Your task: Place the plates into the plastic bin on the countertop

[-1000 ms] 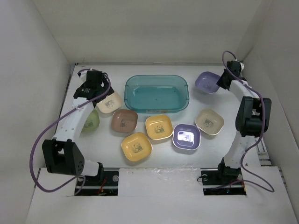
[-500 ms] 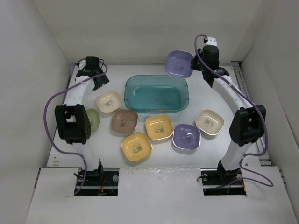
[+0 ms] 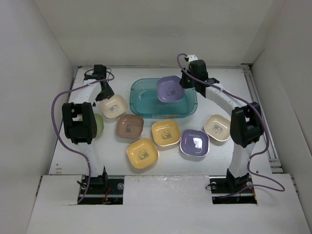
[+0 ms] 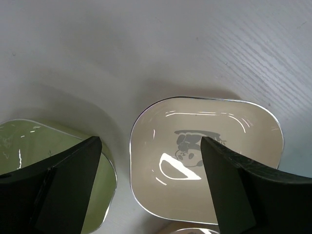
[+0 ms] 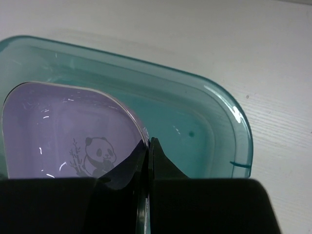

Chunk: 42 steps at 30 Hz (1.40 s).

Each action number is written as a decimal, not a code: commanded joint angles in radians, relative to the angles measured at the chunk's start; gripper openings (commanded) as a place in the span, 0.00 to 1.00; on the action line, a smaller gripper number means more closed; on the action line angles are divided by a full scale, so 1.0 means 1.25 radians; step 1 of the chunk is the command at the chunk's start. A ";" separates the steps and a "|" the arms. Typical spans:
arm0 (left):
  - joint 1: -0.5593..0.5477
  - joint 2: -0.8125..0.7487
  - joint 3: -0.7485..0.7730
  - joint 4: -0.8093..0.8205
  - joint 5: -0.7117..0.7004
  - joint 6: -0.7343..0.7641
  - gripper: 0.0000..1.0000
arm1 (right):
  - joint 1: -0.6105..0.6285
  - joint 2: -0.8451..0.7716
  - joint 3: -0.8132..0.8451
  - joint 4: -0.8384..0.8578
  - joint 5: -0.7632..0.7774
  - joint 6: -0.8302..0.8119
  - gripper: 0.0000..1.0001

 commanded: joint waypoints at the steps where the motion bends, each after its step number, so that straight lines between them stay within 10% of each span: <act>1: 0.013 -0.021 -0.021 -0.002 -0.009 -0.001 0.80 | 0.017 -0.006 0.008 0.031 -0.018 -0.013 0.06; 21: 0.013 0.050 -0.048 0.025 -0.002 -0.018 0.37 | 0.047 0.052 0.044 -0.004 0.005 -0.003 0.44; 26: 0.013 0.067 -0.025 0.018 -0.015 -0.034 0.00 | 0.055 -0.005 0.035 -0.004 0.005 -0.003 0.46; 42: -0.091 -0.190 0.185 -0.056 -0.360 -0.078 0.00 | -0.008 -0.302 -0.150 -0.011 -0.022 -0.083 0.47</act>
